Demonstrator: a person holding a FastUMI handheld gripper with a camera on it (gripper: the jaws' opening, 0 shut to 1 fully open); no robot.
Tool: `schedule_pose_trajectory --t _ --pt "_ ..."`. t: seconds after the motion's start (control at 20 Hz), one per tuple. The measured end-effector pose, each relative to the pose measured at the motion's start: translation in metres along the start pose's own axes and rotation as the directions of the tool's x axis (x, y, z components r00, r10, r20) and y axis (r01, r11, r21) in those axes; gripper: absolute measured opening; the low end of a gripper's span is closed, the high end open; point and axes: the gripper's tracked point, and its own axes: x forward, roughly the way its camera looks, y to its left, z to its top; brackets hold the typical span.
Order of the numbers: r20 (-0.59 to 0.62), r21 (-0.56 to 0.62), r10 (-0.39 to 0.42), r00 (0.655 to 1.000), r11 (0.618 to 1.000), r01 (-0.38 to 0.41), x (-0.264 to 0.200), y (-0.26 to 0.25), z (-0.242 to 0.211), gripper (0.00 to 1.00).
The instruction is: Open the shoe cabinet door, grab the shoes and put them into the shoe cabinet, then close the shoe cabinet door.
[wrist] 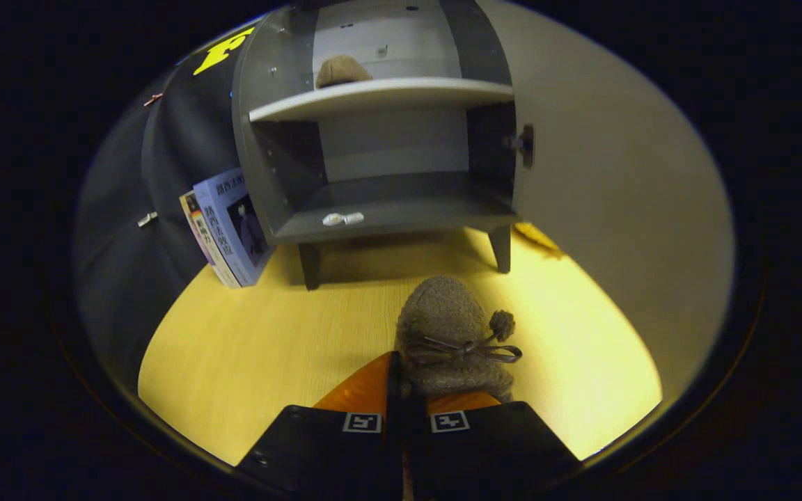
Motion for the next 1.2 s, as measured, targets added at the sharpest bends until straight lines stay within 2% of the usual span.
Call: schedule_pose_trajectory --t 0.3,0.55,0.7,0.9,1.2 --pt "0.102 -0.015 0.009 0.995 1.0 -0.007 -0.052 -0.003 0.126 0.1" --pt "0.147 0.018 0.058 0.988 0.998 -0.061 -0.064 0.017 0.229 0.11" --pt "0.175 0.03 0.086 0.981 0.995 -0.092 -0.047 0.027 0.288 0.11" --pt "0.206 -0.001 0.084 0.975 0.996 -0.085 -0.005 0.032 0.353 0.11" --pt "0.164 -0.018 0.026 0.986 1.0 -0.023 0.098 0.022 0.396 0.1"
